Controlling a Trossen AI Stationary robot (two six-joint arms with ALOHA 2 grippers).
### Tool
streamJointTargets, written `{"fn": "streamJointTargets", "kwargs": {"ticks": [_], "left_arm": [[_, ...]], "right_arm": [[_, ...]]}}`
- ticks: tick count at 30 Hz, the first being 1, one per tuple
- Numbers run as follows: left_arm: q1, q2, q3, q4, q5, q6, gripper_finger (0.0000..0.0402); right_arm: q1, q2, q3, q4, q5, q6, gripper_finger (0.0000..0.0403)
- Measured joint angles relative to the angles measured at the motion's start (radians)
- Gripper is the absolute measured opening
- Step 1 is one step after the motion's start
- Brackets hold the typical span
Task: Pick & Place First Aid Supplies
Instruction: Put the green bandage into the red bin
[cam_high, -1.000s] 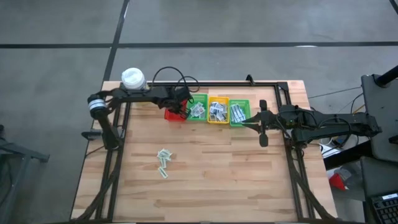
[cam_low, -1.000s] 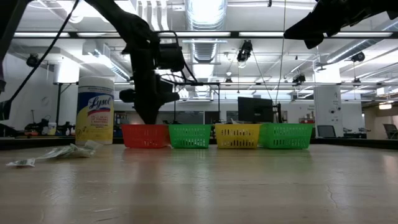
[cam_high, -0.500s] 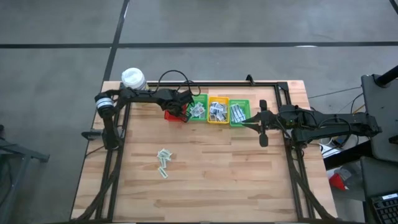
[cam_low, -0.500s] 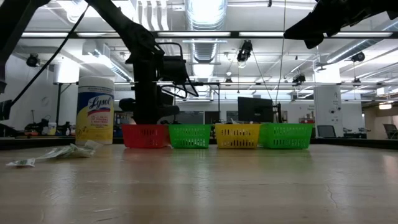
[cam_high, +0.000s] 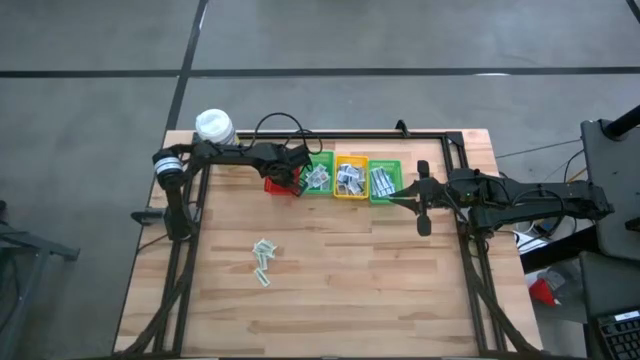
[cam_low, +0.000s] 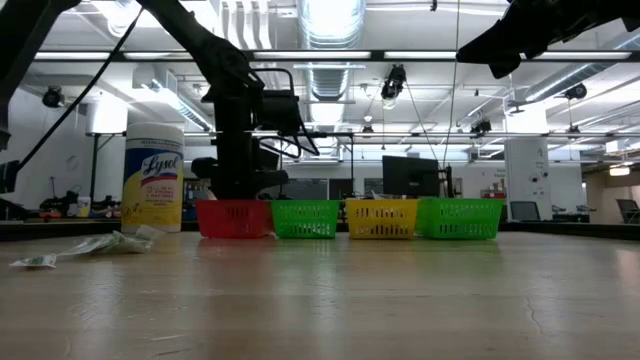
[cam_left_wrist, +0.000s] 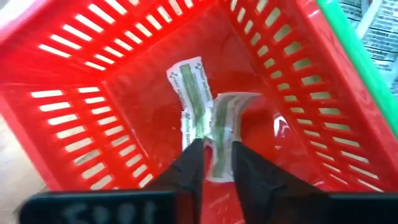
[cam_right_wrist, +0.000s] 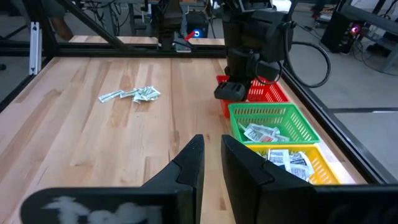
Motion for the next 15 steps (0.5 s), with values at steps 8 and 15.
{"fn": "streamJointTargets", "kwargs": {"ticks": [8,15], "left_arm": [[0.000,-0.035,0.032,-0.061,0.007,0.023,0.0162],[-0.016,-0.136,0.066,-0.164,0.067,0.004,0.0170]], "right_arm": [[0.000,0.000,0.000,0.000,0.000,0.001,0.0052],[0.000,0.000,0.000,0.000,0.000,0.000,0.0052]]}}
